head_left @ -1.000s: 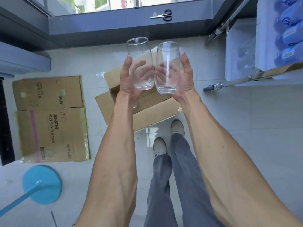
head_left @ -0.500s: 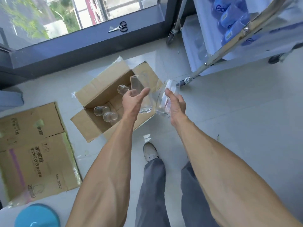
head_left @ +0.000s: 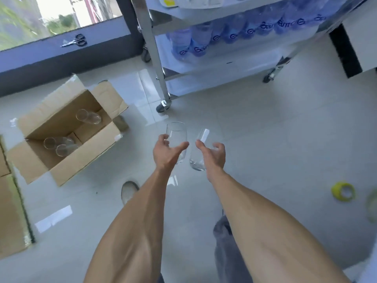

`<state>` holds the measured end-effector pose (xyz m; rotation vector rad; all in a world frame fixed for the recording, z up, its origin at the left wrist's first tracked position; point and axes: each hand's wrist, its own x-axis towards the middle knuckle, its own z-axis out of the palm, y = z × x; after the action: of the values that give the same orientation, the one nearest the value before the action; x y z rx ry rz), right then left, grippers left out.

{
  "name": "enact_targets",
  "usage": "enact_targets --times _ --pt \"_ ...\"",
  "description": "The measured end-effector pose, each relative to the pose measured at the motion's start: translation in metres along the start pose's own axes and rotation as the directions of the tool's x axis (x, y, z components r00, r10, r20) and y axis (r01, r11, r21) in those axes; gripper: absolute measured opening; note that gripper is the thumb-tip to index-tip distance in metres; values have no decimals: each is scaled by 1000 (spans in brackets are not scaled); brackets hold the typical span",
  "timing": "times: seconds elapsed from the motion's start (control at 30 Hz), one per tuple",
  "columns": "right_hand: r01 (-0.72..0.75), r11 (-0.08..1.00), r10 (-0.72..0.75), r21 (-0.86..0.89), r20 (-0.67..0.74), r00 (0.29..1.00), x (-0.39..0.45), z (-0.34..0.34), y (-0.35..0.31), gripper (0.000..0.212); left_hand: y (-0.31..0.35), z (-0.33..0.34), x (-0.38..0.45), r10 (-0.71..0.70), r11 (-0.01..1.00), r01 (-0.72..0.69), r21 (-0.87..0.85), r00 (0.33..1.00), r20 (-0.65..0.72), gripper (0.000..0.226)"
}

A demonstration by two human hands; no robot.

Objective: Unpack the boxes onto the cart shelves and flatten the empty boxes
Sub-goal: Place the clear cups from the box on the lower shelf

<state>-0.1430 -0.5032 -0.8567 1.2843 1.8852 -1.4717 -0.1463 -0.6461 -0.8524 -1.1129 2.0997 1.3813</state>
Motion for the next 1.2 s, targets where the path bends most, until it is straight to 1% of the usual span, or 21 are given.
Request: enact_targets --times 0.1,0.17,0.23,0.37,0.47,0.53,0.57,0.63,0.73,0.8,0.87,0.9,1.0,1.1,1.2 --pt "155 978 -149 -142 52 987 29 -46 -17 74 4 48 -14 -6 999 5 -38 1000 -31 81" --pt "240 951 -229 -198 77 970 49 -63 -24 75 6 73 -12 -10 998 8 -56 1000 -30 83" --pt "303 917 -288 -258 97 953 71 -65 -29 78 9 90 -1 -1 997 -2 -71 999 -50 86" --pt "346 883 -359 -317 18 933 111 -41 -34 82 24 110 35 43 992 -54 -113 995 -93 89" --pt "382 863 -410 -330 -15 912 139 -6 -35 86 31 113 77 101 983 -113 -143 991 -87 89" --pt "425 843 -456 -330 -19 890 157 19 -36 87 34 110 106 165 982 -173 -82 981 -99 86" --pt "462 830 -491 -312 -17 871 171 32 -40 87 37 111 126 211 976 -216 -38 971 -108 84" --pt "543 793 -562 -278 14 827 182 47 -48 85 40 109 145 252 967 -254 -2 959 -134 81" --pt "654 719 -668 -236 23 744 219 72 -58 81 38 117 187 285 955 -295 -32 942 -180 80" --pt "686 692 -697 -226 37 716 241 86 -67 83 37 124 210 331 940 -341 -14 920 -209 86" --pt "716 654 -729 -244 48 682 269 97 -72 85 37 134 233 384 922 -384 49 891 -242 87" --pt "741 623 -756 -253 51 653 283 100 -71 84 35 142 245 414 909 -409 75 873 -257 87" --pt "807 548 -820 -220 47 570 318 109 -71 73 30 160 274 520 853 -509 117 807 -280 93" --pt "845 509 -854 -166 22 519 341 117 -70 72 28 173 296 554 824 -561 80 766 -328 93" --pt "869 469 -880 -155 4 476 355 126 -74 77 38 171 312 532 819 -574 20 746 -400 92"
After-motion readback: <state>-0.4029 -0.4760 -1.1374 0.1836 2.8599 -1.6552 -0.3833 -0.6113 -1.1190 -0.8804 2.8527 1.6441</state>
